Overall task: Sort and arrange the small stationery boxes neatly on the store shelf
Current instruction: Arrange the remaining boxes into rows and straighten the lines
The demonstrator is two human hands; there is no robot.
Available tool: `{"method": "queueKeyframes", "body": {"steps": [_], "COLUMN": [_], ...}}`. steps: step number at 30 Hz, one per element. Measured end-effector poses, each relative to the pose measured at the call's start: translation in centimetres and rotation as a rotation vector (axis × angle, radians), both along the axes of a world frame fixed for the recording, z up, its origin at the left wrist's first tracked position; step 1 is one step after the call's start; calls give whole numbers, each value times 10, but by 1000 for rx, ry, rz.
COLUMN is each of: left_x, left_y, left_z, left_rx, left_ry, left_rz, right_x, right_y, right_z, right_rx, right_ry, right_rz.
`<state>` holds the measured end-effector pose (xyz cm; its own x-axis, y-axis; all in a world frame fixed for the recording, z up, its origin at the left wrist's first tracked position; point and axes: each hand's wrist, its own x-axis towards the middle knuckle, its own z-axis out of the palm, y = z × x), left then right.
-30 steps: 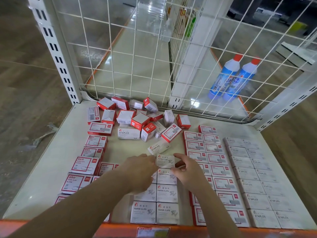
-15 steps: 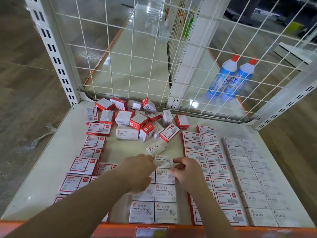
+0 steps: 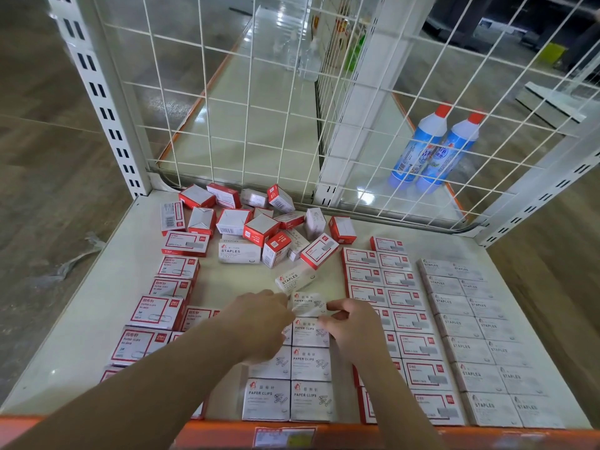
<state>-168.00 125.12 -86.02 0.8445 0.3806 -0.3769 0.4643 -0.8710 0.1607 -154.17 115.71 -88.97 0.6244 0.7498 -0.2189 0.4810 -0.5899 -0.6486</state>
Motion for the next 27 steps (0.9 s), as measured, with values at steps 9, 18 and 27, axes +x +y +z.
{"method": "queueKeyframes", "body": {"steps": [9, 18, 27], "left_x": [3, 15, 24], "left_y": [1, 1, 2], "left_z": [2, -4, -7], "left_rx": [-3, 2, -96], "left_ry": [-47, -122, -176], "left_rz": [21, 51, 185], "right_x": [5, 38, 48], "right_y": [2, 24, 61], "right_z": [-1, -1, 2], "right_rx": [-2, 83, 182], "right_ry": [55, 56, -82], "right_rz": [-15, -81, 104]}}
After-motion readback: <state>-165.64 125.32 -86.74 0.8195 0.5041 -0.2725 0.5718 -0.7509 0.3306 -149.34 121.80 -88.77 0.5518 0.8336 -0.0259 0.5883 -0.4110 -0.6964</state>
